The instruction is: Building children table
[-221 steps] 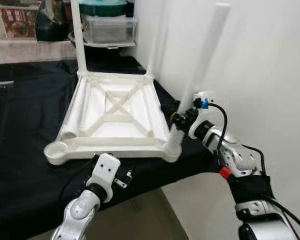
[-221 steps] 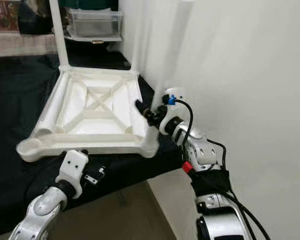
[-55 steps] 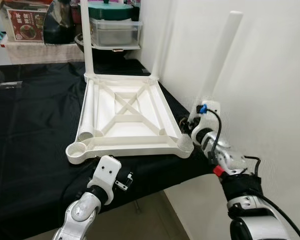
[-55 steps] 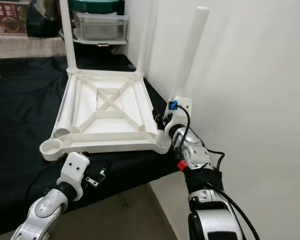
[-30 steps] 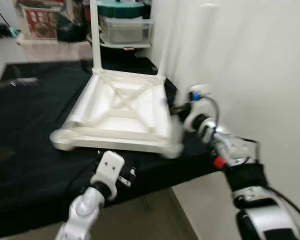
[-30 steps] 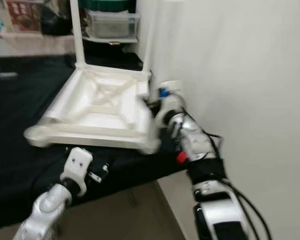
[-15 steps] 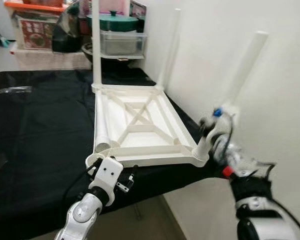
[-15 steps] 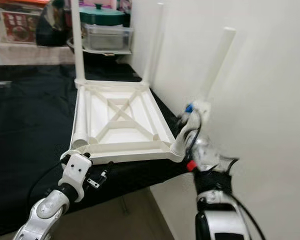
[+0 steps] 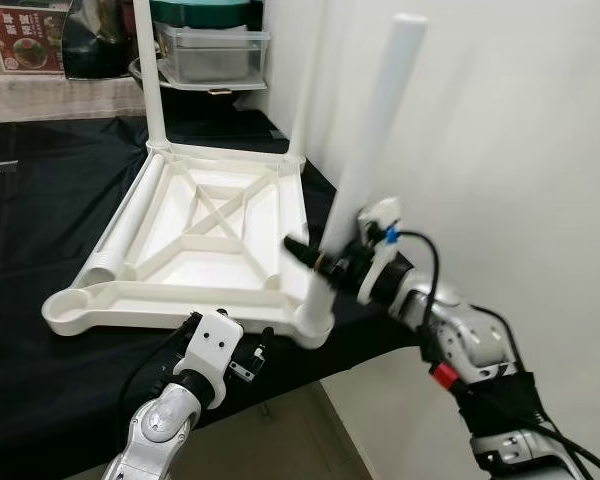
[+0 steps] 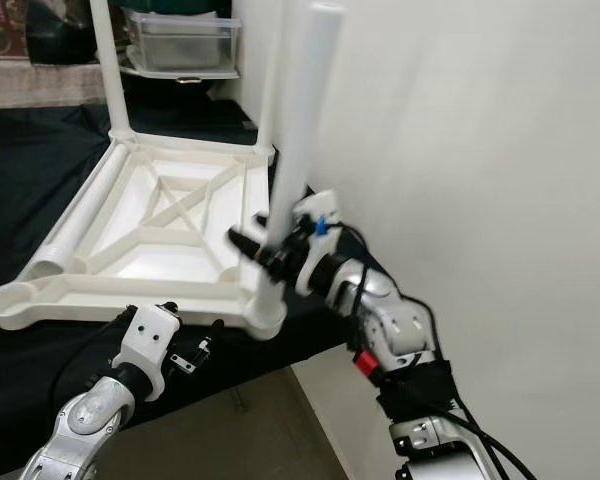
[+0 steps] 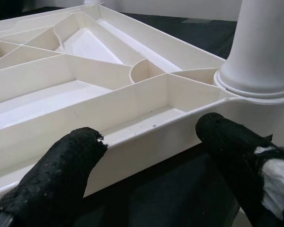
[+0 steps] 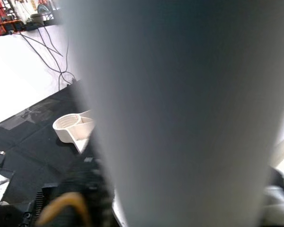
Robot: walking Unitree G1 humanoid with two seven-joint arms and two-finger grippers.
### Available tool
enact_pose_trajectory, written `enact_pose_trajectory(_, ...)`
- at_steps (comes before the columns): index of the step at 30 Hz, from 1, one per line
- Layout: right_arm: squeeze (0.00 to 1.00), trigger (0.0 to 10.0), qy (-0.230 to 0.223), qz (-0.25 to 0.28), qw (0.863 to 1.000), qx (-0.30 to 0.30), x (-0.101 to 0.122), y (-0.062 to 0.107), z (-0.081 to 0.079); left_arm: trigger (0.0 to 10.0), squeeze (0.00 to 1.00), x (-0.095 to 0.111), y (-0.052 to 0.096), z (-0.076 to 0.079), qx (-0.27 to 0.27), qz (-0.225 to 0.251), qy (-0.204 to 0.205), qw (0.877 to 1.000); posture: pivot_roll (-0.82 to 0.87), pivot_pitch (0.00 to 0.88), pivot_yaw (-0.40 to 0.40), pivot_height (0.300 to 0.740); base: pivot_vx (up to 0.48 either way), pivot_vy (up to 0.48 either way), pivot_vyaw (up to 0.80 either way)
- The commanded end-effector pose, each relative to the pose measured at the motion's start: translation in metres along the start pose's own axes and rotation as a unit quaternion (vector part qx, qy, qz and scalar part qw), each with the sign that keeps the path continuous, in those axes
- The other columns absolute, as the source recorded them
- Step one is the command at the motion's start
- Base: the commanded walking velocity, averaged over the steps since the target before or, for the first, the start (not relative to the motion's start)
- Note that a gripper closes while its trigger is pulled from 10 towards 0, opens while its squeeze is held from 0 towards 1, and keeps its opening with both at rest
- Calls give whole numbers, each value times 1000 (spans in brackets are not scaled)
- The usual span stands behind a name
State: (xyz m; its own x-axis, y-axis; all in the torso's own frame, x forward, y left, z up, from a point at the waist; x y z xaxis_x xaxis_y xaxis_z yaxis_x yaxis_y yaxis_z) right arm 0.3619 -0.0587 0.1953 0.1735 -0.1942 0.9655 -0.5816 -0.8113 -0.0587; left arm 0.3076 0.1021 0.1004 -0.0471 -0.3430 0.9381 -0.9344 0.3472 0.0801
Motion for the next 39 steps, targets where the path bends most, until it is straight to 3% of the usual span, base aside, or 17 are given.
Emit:
enact_pose_trajectory(1,0,3804,0,-7,1000,7,-3,2,-2,10000,0,-1,0,3,-6,-3,-3,1000,58,0,-153,740,0,0,0)
enact_pose_trajectory(2,0,0,-1,-10,1000,-9,-6,2,5,10000,0,-2,1,3,-6,-4,-3,1000,57,0,-149,740,0,0,0)
enact_pose_trajectory(6,0,0,5,-32,998,-61,-16,2,24,10000,0,-2,1,3,-6,-5,-4,1000,56,0,-148,740,0,0,0)
enact_pose_trajectory(8,0,0,12,-57,986,-156,-27,7,56,10000,0,-3,2,3,-7,-5,-4,1000,56,0,-148,740,0,0,0)
enact_pose_trajectory(9,0,0,9,-75,947,-311,-34,29,106,10000,0,-2,1,2,-6,-5,-4,1000,55,0,-149,740,0,0,0)
enact_pose_trajectory(13,0,0,9,-75,947,-311,-34,29,106,10000,0,-2,1,2,-6,-5,-4,1000,55,0,-149,740,0,0,0)
enact_pose_trajectory(14,0,0,-3,-73,875,-478,-36,74,151,10000,0,-1,1,1,-5,-4,-5,1000,58,0,-151,740,0,0,0)
enact_pose_trajectory(15,0,0,-3,-73,875,-478,-36,74,151,10000,0,-1,1,1,-5,-4,-5,1000,58,0,-151,740,0,0,0)
enact_pose_trajectory(16,0,0,-12,-64,814,-577,-35,109,170,10000,0,-2,1,0,-3,-4,-5,1000,60,0,-151,740,0,0,0)
enact_pose_trajectory(18,0,0,-21,-56,781,-622,-35,128,177,10000,0,-2,2,0,-3,-5,-5,1000,60,0,-151,740,0,0,0)
enact_pose_trajectory(22,0,0,-37,-50,780,-623,-38,130,175,10000,0,-3,3,0,-2,-6,-5,1000,61,0,-152,740,0,0,0)
enact_pose_trajectory(24,0,2980,-42,-52,789,-610,-40,124,172,10000,0,-2,2,-1,-1,-6,-5,1000,62,0,-153,740,0,0,0)
enact_pose_trajectory(25,0,8235,-42,-52,799,-597,-41,117,169,10000,0,-2,2,-1,-1,-5,-5,1000,63,0,-153,740,0,0,0)
enact_pose_trajectory(26,0,10000,-38,-52,815,-576,-40,106,165,10000,0,-2,2,-1,0,-5,-5,1000,63,0,-153,740,0,0,0)
enact_pose_trajectory(34,63,10000,-41,-21,864,-501,-29,71,151,10000,0,-3,3,-2,0,-6,-6,1000,63,0,-153,740,0,0,0)
enact_pose_trajectory(35,1000,10000,-35,-5,874,-484,-23,64,148,10000,0,-3,2,-2,0,-6,-6,1000,62,0,-152,740,0,0,0)
enact_pose_trajectory(39,1000,10000,-53,47,907,-414,-5,46,133,10000,0,-2,2,-1,-1,-5,-6,1000,59,0,-147,740,0,0,0)
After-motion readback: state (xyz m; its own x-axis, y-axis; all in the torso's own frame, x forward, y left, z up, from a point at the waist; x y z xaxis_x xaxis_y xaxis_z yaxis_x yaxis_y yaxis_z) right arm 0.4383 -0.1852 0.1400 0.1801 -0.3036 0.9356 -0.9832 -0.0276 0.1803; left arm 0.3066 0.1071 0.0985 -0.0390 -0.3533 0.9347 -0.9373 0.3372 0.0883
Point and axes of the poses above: a point about 5 cm out from each wrist's last joint towards the gripper, its own y axis pointing back from the gripper into the wrist, its own x axis along the axis of the wrist's last joint, z = x × y, the point moved 6 cm from there along -y, pointing out of the wrist towards the gripper, and after that the axes turned 7 degrees about -y, right-handed, at the moved point
